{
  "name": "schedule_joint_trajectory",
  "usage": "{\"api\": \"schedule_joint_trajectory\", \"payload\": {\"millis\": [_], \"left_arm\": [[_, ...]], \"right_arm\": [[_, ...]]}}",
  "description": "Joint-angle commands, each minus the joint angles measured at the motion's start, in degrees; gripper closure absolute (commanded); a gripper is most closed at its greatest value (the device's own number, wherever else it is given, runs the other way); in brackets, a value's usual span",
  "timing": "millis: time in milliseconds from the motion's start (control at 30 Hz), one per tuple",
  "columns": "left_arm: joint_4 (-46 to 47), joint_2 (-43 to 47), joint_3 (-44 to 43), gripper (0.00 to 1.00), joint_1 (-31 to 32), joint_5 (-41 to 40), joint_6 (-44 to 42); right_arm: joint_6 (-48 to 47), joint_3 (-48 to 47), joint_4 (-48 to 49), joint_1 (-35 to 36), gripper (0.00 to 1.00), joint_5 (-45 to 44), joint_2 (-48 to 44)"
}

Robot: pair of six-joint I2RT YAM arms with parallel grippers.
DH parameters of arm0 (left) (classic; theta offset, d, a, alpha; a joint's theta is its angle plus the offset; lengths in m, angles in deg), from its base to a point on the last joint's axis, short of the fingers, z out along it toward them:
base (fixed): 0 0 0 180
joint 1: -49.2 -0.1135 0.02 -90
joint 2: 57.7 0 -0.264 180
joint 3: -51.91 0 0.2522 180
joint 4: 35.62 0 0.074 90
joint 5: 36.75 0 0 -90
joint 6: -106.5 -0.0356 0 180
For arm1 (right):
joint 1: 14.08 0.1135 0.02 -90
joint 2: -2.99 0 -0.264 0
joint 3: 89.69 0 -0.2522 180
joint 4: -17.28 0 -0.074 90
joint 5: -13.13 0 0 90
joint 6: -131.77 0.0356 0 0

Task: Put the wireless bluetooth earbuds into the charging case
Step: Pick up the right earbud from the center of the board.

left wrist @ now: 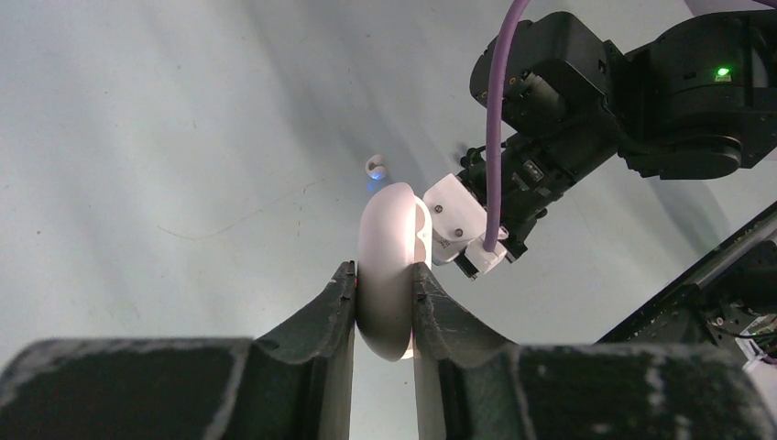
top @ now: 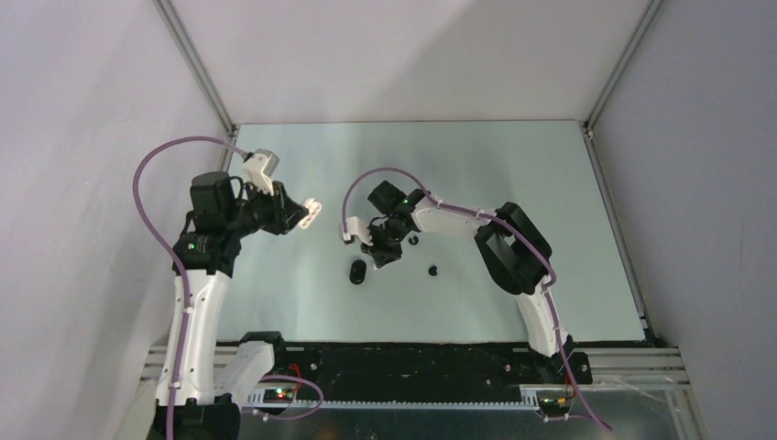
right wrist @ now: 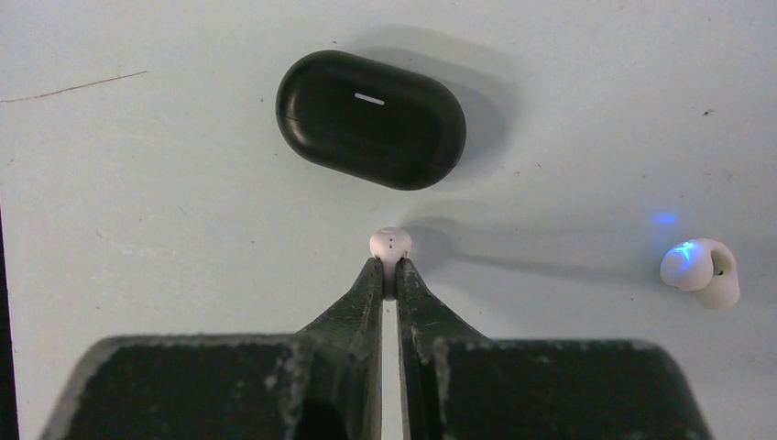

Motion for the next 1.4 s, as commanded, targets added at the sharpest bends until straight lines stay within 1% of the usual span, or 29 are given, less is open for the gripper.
{"api": "schedule_joint_trajectory", "payload": {"millis": [0, 67, 100, 167, 267, 367, 633, 700, 800, 833, 1033, 1167, 1233, 1267, 1300, 1333, 1367], "left_arm": [[2.4, 0.7, 0.7, 1.00, -0.4, 1.9, 0.5], [2.4, 0.7, 0.7, 1.00, -0.5, 2.1, 0.5], [2.4, 0.7, 0.7, 1.00, -0.4, 2.1, 0.5], [2.5, 0.6, 0.7, 1.00, -0.4, 2.1, 0.5], [2.5, 0.5, 0.6, 1.00, -0.5, 2.1, 0.5], [2.6, 0.5, 0.7, 1.00, -0.5, 2.1, 0.6], [2.9, 0.6, 1.2, 1.00, -0.4, 2.4, 0.6], [2.9, 0.6, 1.2, 1.00, -0.5, 2.4, 0.6], [2.9, 0.6, 1.3, 1.00, -0.5, 2.4, 0.6], [2.9, 0.6, 1.3, 1.00, -0.5, 2.4, 0.6], [3.0, 0.5, 1.4, 1.00, -0.4, 2.5, 0.6], [3.0, -0.1, 1.5, 1.00, -0.4, 3.3, 0.6], [3.0, -1.3, 1.2, 1.00, 0.5, 3.9, 0.6], [3.0, -2.2, 1.0, 1.00, 0.9, 4.0, 0.4], [3.0, -3.0, 0.8, 1.00, 2.9, 4.1, 0.0], [3.0, -3.3, 0.5, 1.00, 3.8, 4.0, -0.4], [3.1, -4.1, 0.4, 1.00, 6.1, 4.0, -1.4]], "right_arm": [[0.0, 0.2, 0.3, 0.0, 0.87, 0.1, -3.4], [0.3, 0.3, 1.0, 0.2, 0.84, -0.5, -3.4], [0.3, 0.3, 1.2, 0.3, 0.84, -0.8, -3.4], [0.3, 0.3, 1.4, 0.3, 0.86, -1.1, -3.4], [0.2, 0.2, 1.6, 0.4, 0.93, -1.2, -3.6], [0.3, 0.4, 1.6, 0.3, 0.95, -1.3, -3.8], [1.1, 1.0, 2.9, 0.3, 0.78, -2.7, -4.2], [1.1, 1.0, 3.0, 0.5, 0.77, -3.0, -4.2], [1.0, 1.0, 3.0, 0.5, 0.82, -3.0, -4.1], [1.0, 0.9, 3.0, 0.5, 0.86, -2.9, -4.1], [0.4, 1.0, 2.0, 0.4, 1.00, -2.7, -4.4], [-0.9, 1.3, 0.3, -0.2, 1.00, -2.0, -7.1], [-2.8, 1.7, -1.7, -0.9, 1.00, -0.6, -10.3], [-4.8, 2.5, -2.5, -1.2, 1.00, -0.1, -13.6], [-6.2, 3.0, -4.0, -1.7, 1.00, 1.2, -15.6], [-10.3, 4.1, -5.1, -2.0, 1.00, 1.9, -19.5], [-13.6, 5.1, -7.4, -2.6, 1.00, 3.1, -23.7]]}}
